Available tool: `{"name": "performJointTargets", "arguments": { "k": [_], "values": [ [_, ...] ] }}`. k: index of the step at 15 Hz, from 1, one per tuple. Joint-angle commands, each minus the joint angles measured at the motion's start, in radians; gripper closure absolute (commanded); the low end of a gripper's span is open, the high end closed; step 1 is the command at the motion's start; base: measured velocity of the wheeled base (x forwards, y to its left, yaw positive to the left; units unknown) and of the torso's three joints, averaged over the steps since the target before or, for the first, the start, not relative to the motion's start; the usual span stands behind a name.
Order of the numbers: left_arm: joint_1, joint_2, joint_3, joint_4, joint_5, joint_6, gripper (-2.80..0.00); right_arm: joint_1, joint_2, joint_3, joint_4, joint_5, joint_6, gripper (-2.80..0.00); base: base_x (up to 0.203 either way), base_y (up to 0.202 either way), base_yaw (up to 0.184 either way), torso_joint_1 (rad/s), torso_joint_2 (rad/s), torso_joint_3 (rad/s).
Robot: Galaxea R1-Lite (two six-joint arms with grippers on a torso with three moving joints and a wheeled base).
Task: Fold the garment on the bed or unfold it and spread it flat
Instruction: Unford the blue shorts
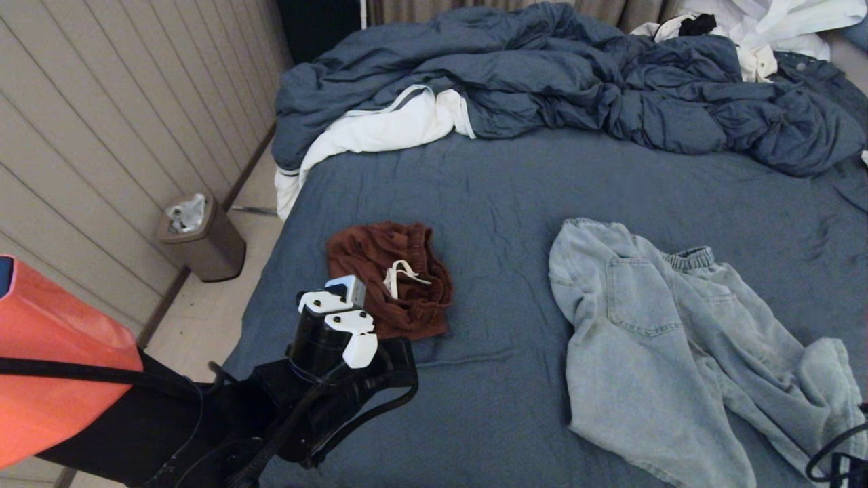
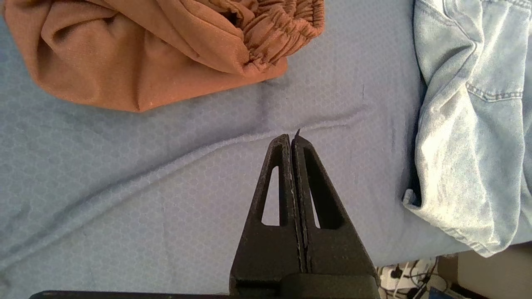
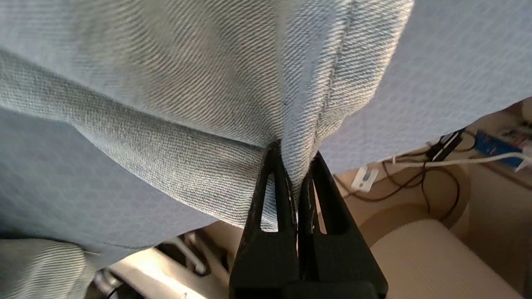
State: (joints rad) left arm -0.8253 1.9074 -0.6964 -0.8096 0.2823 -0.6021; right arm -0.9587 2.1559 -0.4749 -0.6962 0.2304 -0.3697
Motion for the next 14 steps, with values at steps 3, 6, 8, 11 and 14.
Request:
{"name": "performJointTargets", "arguments": {
  "k": [3, 6, 8, 11, 14],
  "values": [
    [0.0, -0.002, 0.0, -0.005, 0.001, -0.004, 0.0, -0.011, 0.028, 0.114, -0.132, 0.002, -0.013, 0.0, 0.0, 0.0, 0.0, 0.0, 0.0, 0.0],
    [0.0, -0.002, 0.001, -0.005, 0.001, -0.004, 0.0, -0.009, 0.01, 0.199, -0.202, 0.029, -0.016, 0.0, 0.0, 0.0, 0.0, 0.0, 0.0, 0.0],
    [0.0, -0.005, 0.0, -0.005, 0.004, -0.004, 0.0, -0.001, -0.004, 0.268, -0.282, 0.055, -0.018, 0.0, 0.0, 0.0, 0.0, 0.0, 0.0, 0.0],
    [0.0, -0.015, 0.001, -0.003, 0.003, -0.002, 0.0, 0.029, -0.006, 0.376, -0.397, 0.07, -0.018, 0.0, 0.0, 0.0, 0.0, 0.0, 0.0, 0.0],
    [0.0, -0.015, 0.001, -0.003, 0.003, -0.002, 0.0, 0.068, 0.031, 0.471, -0.555, 0.074, -0.019, 0.0, 0.0, 0.0, 0.0, 0.0, 0.0, 0.0]
  ]
}}
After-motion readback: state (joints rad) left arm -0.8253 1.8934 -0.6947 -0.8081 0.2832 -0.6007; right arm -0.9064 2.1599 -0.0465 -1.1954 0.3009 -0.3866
